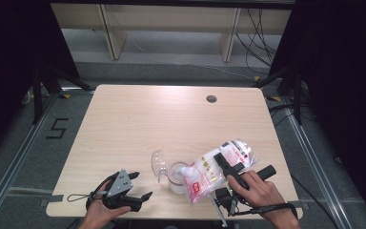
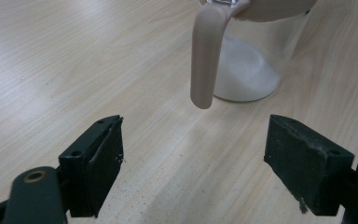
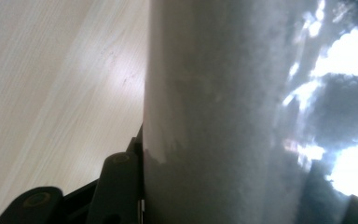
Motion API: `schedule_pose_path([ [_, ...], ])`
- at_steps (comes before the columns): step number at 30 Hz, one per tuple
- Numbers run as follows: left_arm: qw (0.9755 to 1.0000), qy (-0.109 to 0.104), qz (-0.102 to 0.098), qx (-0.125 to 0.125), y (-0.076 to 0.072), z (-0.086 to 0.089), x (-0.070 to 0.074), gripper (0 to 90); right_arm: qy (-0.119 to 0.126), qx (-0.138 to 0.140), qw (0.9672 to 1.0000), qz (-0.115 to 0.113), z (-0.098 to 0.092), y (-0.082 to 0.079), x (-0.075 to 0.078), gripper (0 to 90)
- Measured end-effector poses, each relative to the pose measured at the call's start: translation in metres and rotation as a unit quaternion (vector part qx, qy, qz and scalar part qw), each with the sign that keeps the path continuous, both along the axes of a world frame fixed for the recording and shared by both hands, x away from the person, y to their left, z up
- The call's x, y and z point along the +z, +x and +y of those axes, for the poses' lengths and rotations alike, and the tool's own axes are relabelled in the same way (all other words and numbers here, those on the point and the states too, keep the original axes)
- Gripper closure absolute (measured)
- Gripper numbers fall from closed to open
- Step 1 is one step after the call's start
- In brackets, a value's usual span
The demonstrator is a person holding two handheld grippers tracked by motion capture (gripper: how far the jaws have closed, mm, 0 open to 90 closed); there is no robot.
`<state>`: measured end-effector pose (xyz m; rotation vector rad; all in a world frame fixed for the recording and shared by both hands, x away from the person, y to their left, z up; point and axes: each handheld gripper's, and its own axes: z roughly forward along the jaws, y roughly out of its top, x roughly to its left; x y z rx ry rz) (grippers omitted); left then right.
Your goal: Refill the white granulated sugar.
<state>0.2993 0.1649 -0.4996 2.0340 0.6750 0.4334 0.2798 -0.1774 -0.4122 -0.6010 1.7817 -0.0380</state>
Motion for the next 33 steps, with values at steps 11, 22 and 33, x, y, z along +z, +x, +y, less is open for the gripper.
schedule_pose_path([
  [11,0.9999,0.002,0.008,0.008,-0.0014,0.0006,0.0003,19.0,0.015,0.008,0.9999,-0.002,-0.0057,-0.0003,0.0002,60.3],
  [22,0.9999,-0.001,0.009,0.007,-0.0017,0.0001,0.0,19.0,0.019,0.015,0.9997,-0.002,-0.004,-0.0051,0.0002,61.4],
  [33,0.9999,0.003,0.008,0.008,-0.0014,0.0005,0.0002,19.0,0.006,0.011,0.9999,-0.01,-0.0034,-0.0052,0.0009,61.9],
])
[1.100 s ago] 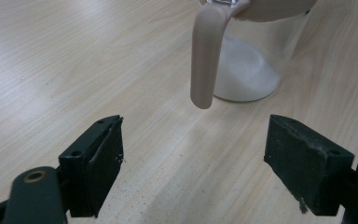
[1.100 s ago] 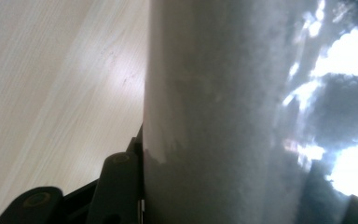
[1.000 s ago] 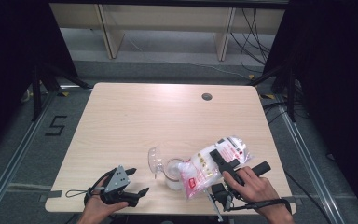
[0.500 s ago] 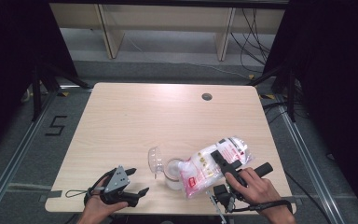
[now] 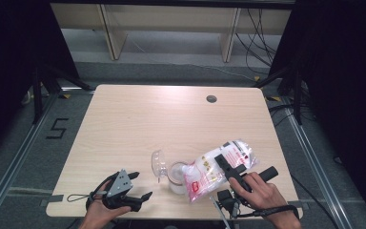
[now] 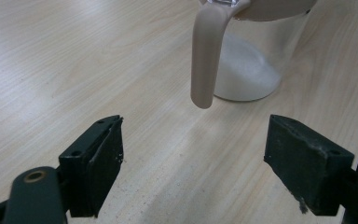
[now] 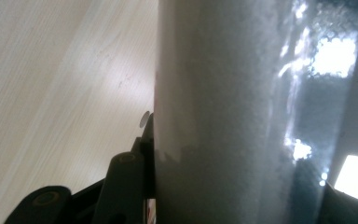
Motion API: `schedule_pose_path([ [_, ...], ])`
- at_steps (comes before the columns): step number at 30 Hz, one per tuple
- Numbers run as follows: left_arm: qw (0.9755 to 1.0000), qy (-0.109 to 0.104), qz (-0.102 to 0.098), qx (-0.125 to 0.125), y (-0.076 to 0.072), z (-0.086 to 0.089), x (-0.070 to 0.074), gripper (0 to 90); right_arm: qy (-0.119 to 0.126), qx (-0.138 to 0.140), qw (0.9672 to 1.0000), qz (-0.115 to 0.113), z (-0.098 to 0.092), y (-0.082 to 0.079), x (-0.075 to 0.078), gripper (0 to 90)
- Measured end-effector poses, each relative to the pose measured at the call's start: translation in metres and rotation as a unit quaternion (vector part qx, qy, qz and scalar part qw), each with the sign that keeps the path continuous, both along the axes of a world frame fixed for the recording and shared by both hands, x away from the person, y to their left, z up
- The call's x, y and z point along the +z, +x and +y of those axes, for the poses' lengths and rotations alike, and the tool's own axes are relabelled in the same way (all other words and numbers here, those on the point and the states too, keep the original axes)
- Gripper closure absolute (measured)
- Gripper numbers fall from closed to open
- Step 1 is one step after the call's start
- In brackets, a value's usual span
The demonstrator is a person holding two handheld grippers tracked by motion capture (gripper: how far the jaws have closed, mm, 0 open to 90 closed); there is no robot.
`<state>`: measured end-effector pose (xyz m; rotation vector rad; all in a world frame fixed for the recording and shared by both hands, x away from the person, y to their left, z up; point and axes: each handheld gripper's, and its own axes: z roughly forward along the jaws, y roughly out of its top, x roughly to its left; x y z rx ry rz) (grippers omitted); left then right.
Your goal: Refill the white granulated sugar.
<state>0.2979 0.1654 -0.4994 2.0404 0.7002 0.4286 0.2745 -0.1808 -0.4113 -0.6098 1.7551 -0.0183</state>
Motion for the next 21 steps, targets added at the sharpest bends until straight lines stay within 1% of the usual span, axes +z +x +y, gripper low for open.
schedule_pose_path([
  [1,1.0,-0.001,0.001,0.0,0.0,-0.0001,-0.0001,19.0,-0.001,0.001,1.0,0.0,0.0,0.0001,0.0001,61.9],
  [2,1.0,0.001,-0.004,-0.005,0.0008,0.0003,0.0,19.0,0.0,0.0,1.0,0.001,-0.0003,0.0001,0.0002,61.9],
  [3,0.9999,0.007,-0.01,-0.009,0.0016,0.0009,0.0006,19.0,0.0,0.001,1.0,0.001,-0.0005,0.0004,0.0005,62.0],
  [4,1.0,0.002,-0.003,-0.004,0.0006,0.0003,0.0002,19.0,-0.001,0.005,1.0,-0.002,-0.0007,0.0012,0.0007,62.0],
  [5,1.0,0.003,-0.001,0.0,0.0,0.0004,0.0003,19.0,-0.01,0.007,0.9999,-0.002,0.0,0.0017,0.0022,62.1],
  [6,1.0,-0.002,-0.001,-0.001,-0.0002,0.0001,0.0002,19.0,0.0,-0.002,1.0,-0.003,-0.0018,0.001,0.0003,62.1],
  [7,1.0,-0.003,0.0,0.0,-0.0003,0.0001,0.0002,19.0,-0.001,-0.004,1.0,-0.004,-0.0022,0.001,0.0004,62.1],
  [8,1.0,-0.003,0.0,0.0,0.0,0.0002,0.0001,19.0,-0.006,-0.005,1.0,-0.004,-0.0026,0.0011,0.0012,62.1],
  [9,1.0,-0.003,0.0,0.001,0.0,0.0002,-0.0001,19.0,-0.005,-0.009,0.9999,-0.004,-0.003,0.0008,0.0012,62.2],
  [11,1.0,0.001,0.0,0.001,0.0002,0.0005,0.0001,19.0,-0.008,-0.006,0.9999,-0.006,-0.0027,0.0008,0.002,62.2],
  [14,1.0,-0.002,0.0,0.0,-0.0001,0.0,0.0001,19.0,-0.01,-0.004,0.9999,-0.008,-0.0016,-0.0002,0.0022,62.3],
  [16,1.0,0.002,0.0,0.001,0.0003,0.0004,0.0001,19.0,-0.012,-0.001,0.9999,-0.007,0.0001,-0.0004,0.0018,62.3],
  [17,1.0,0.002,0.0,0.0,0.0003,0.0004,0.0001,19.0,-0.008,-0.004,0.9999,-0.005,0.0003,-0.001,0.0007,62.4],
  [18,1.0,0.002,0.0,0.0,0.0002,0.0005,0.0001,19.0,-0.012,0.004,0.9999,-0.007,0.0016,-0.0006,0.001,62.4],
  [19,1.0,0.002,0.0,-0.001,0.0001,0.0005,0.0002,19.0,-0.01,0.001,0.9999,-0.003,0.002,-0.001,0.0006,62.5],
  [21,1.0,0.002,0.0,0.0,0.0003,0.0005,0.0001,19.0,-0.008,0.006,0.9999,-0.004,0.0026,-0.0008,0.0005,62.5],
])
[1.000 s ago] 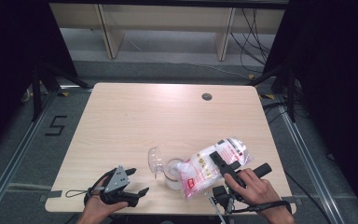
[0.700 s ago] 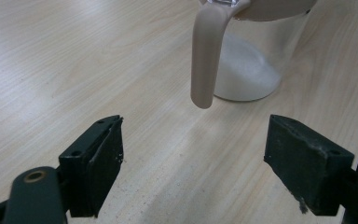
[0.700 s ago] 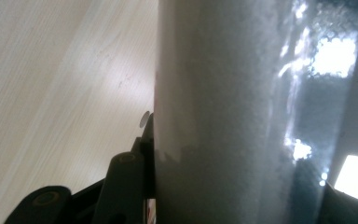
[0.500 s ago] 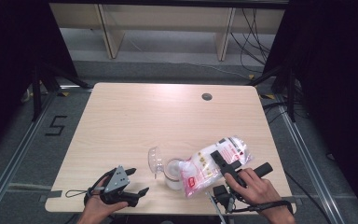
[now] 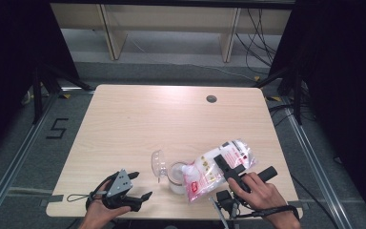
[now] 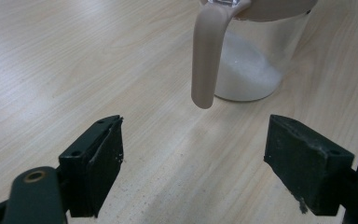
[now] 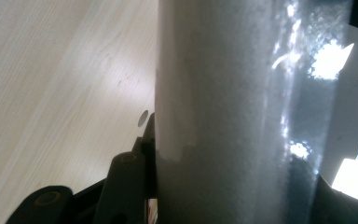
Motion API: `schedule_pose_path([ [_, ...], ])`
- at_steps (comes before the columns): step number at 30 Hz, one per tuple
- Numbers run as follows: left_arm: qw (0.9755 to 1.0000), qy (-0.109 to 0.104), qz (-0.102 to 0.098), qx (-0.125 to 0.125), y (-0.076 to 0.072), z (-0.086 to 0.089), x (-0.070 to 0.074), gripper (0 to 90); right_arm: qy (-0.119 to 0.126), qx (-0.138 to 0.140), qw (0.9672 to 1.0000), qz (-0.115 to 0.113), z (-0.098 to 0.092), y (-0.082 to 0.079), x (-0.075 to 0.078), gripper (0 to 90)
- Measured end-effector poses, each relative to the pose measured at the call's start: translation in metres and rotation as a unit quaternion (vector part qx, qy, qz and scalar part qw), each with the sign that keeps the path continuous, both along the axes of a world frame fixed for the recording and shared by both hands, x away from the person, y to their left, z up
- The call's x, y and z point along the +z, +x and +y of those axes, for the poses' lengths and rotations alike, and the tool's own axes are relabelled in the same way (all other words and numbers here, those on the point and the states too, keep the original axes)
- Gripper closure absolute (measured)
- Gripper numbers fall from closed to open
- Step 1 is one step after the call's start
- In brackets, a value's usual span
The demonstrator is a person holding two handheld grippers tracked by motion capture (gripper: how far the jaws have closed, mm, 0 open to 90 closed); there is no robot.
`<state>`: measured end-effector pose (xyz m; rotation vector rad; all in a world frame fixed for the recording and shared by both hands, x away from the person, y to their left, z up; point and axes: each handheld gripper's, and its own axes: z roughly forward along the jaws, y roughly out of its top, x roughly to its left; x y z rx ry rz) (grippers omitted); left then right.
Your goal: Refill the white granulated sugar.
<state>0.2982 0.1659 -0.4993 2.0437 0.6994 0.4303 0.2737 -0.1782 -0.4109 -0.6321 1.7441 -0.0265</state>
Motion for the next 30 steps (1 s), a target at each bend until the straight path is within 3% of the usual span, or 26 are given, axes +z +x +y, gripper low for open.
schedule_pose_path([
  [6,1.0,-0.004,0.0,0.0,-0.0004,-0.0004,0.0,19.0,0.0,-0.002,1.0,0.002,-0.0015,-0.0001,0.002,62.8],
  [8,1.0,-0.001,0.0,0.0,-0.0002,-0.0001,0.0,19.0,0.012,-0.005,0.9999,0.003,-0.0035,0.0,0.0015,62.9],
  [9,1.0,-0.003,0.0,0.0,-0.0002,-0.0003,0.0,19.0,0.004,0.004,1.0,0.0,-0.0029,0.0014,0.0033,62.9],
  [11,1.0,-0.004,0.0,0.0,-0.0003,-0.0003,0.0,19.0,0.012,-0.008,0.9999,0.009,-0.0043,0.0007,0.0023,63.0],
  [24,1.0,0.001,0.0,-0.001,-0.0002,0.0,0.0002,19.0,0.007,-0.009,0.9999,0.007,-0.0035,-0.0002,0.0013,63.4],
  [28,1.0,0.001,0.0,-0.001,-0.0001,0.0001,0.0002,19.0,-0.001,0.004,1.0,0.008,-0.0006,0.0004,0.0005,63.5],
  [30,1.0,-0.003,0.001,0.0,-0.0003,-0.0002,0.0,19.0,0.006,-0.003,0.9999,0.009,-0.0012,-0.0007,-0.001,63.6],
])
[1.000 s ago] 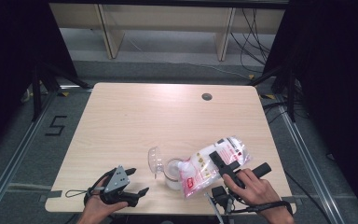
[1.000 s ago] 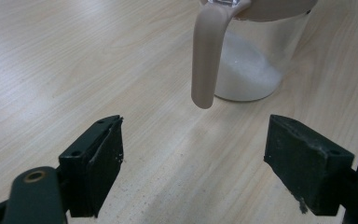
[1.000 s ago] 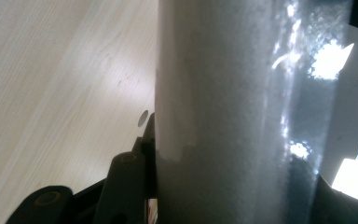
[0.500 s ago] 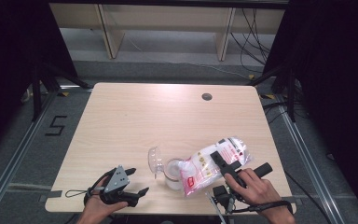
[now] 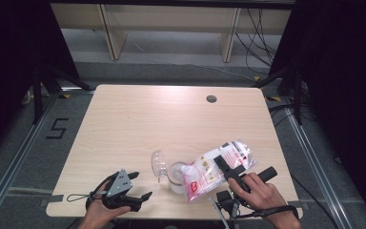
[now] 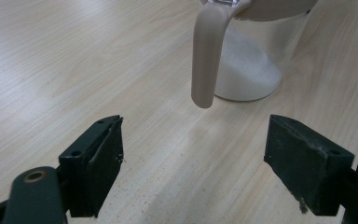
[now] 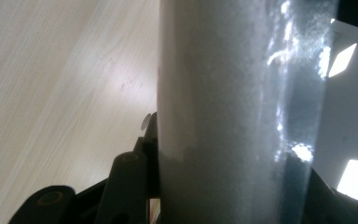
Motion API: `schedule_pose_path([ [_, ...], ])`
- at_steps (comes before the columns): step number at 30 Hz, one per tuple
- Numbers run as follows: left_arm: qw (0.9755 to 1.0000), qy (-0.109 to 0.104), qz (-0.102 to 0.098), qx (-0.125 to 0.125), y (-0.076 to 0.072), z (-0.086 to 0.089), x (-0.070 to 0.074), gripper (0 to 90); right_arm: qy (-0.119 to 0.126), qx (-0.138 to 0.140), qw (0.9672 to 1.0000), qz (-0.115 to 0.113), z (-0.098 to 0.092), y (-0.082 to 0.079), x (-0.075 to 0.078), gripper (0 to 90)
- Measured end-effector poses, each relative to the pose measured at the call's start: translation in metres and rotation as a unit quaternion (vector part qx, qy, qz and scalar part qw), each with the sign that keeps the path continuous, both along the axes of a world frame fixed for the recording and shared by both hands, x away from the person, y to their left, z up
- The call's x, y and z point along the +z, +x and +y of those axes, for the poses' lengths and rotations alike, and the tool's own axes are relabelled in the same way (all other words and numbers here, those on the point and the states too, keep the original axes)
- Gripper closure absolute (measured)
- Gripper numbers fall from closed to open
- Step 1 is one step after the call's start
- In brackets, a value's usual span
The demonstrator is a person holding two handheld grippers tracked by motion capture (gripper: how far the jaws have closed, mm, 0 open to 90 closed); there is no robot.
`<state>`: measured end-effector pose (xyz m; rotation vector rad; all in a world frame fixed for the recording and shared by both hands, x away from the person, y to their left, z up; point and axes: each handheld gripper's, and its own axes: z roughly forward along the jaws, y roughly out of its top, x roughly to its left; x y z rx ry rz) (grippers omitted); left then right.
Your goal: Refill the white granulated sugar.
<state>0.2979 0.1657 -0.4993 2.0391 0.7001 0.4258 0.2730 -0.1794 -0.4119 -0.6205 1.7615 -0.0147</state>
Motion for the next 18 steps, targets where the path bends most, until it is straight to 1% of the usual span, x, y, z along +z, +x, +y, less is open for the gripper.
schedule_pose_path([
  [1,1.0,-0.001,0.0,0.0,-0.0001,-0.0001,0.0,19.0,-0.003,0.001,1.0,0.002,0.0005,0.0001,0.0006,63.6],
  [2,1.0,0.004,-0.001,0.0,0.0003,0.0004,0.0002,19.0,-0.001,0.0,1.0,0.002,0.0004,-0.0001,0.0005,63.6],
  [3,1.0,0.003,0.0,0.0,0.0002,0.0003,0.0001,19.0,0.001,-0.001,1.0,0.003,0.0003,-0.0002,0.0005,63.7],
  [5,1.0,0.005,-0.005,-0.004,0.0008,0.0003,0.0003,19.0,0.001,0.003,1.0,0.001,0.001,0.0,0.0003,63.7],
  [6,1.0,0.005,-0.005,-0.004,0.0007,0.0003,0.0003,19.0,-0.002,0.003,1.0,0.004,0.0018,-0.0002,0.0006,63.7],
  [7,1.0,0.004,-0.001,-0.001,0.0002,0.0002,0.0001,19.0,0.0,0.008,1.0,0.002,0.002,0.0,-0.0001,63.8],
  [8,1.0,0.003,0.0,0.0,0.0002,0.0002,0.0001,19.0,0.002,0.005,1.0,0.002,0.0019,-0.0007,-0.0007,63.8],
  [9,1.0,0.003,0.0,0.0,0.0003,0.0003,0.0002,19.0,-0.001,0.005,1.0,0.004,0.0025,-0.0007,-0.0005,63.8],
  [11,1.0,-0.002,0.0,0.0,0.0,-0.0001,-0.0001,19.0,0.005,0.003,0.9999,0.01,0.0026,-0.0007,-0.0021,63.9],
  [13,1.0,-0.001,0.0,0.0,0.0,0.0,0.0001,19.0,-0.003,0.009,0.9999,0.007,0.0038,-0.0004,-0.0012,63.9],
  [15,1.0,-0.001,0.0,0.0,0.0,0.0,0.0002,19.0,-0.004,0.008,0.9999,0.006,0.0042,-0.0006,-0.0011,63.9],
  [16,1.0,-0.002,0.0,0.0,0.0,0.0,0.0001,19.0,-0.009,0.015,0.9998,0.005,0.0051,0.0001,-0.0002,64.0],
  [18,1.0,-0.001,0.0,0.0,0.0,0.0,0.0002,19.0,-0.005,0.018,0.9998,0.002,0.0047,0.0001,-0.0007,64.0],
])
